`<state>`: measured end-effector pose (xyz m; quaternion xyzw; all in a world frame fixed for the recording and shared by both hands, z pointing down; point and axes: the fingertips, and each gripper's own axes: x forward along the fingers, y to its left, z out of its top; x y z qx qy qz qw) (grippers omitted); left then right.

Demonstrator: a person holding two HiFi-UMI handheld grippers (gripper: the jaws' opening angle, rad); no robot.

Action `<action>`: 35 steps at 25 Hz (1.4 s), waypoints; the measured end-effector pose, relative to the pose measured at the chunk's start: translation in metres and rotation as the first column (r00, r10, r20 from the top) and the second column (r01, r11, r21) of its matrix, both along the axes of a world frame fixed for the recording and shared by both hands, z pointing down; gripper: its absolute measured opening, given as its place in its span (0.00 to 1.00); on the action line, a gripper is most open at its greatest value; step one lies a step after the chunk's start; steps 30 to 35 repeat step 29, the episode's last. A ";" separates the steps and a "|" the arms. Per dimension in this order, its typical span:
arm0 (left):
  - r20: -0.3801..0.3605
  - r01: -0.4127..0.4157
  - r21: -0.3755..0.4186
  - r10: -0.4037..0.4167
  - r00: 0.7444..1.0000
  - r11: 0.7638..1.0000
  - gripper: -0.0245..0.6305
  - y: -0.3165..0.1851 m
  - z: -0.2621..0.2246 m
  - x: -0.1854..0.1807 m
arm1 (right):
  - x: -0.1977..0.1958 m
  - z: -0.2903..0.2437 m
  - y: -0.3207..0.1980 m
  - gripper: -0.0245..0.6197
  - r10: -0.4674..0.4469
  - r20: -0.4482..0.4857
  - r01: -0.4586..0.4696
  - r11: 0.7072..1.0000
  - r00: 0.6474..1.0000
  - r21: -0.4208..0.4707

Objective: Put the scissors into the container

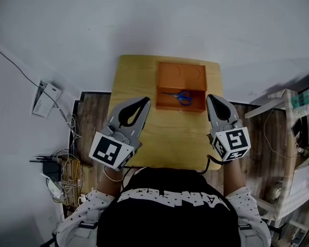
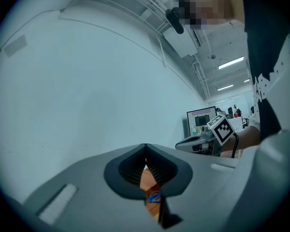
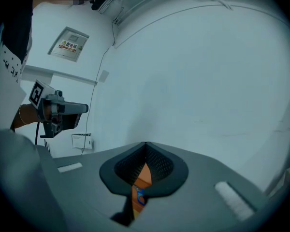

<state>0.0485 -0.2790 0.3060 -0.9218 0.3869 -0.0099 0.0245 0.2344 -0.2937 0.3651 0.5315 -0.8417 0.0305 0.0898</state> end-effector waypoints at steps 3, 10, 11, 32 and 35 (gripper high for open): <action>0.003 0.007 -0.001 -0.007 1.000 1.000 0.04 0.001 0.000 0.003 | 0.003 -0.003 0.001 0.06 0.000 0.000 0.000 1.000 1.000 0.002; 0.011 0.014 0.004 -0.014 1.000 1.000 0.04 0.004 -0.002 0.008 | 0.007 -0.007 0.004 0.06 -0.017 0.012 0.017 1.000 1.000 0.007; 0.012 0.016 0.004 -0.016 1.000 1.000 0.04 0.004 -0.002 0.008 | 0.007 -0.007 0.004 0.06 -0.020 0.012 0.020 1.000 1.000 0.007; 0.034 0.060 -0.004 -0.060 0.998 0.998 0.04 0.002 -0.001 0.008 | 0.006 -0.002 -0.006 0.06 -0.075 0.016 0.075 0.997 0.997 0.002; 0.034 0.060 -0.004 -0.060 0.998 0.998 0.04 0.002 -0.001 0.008 | 0.006 -0.002 -0.006 0.06 -0.075 0.016 0.075 0.997 0.997 0.002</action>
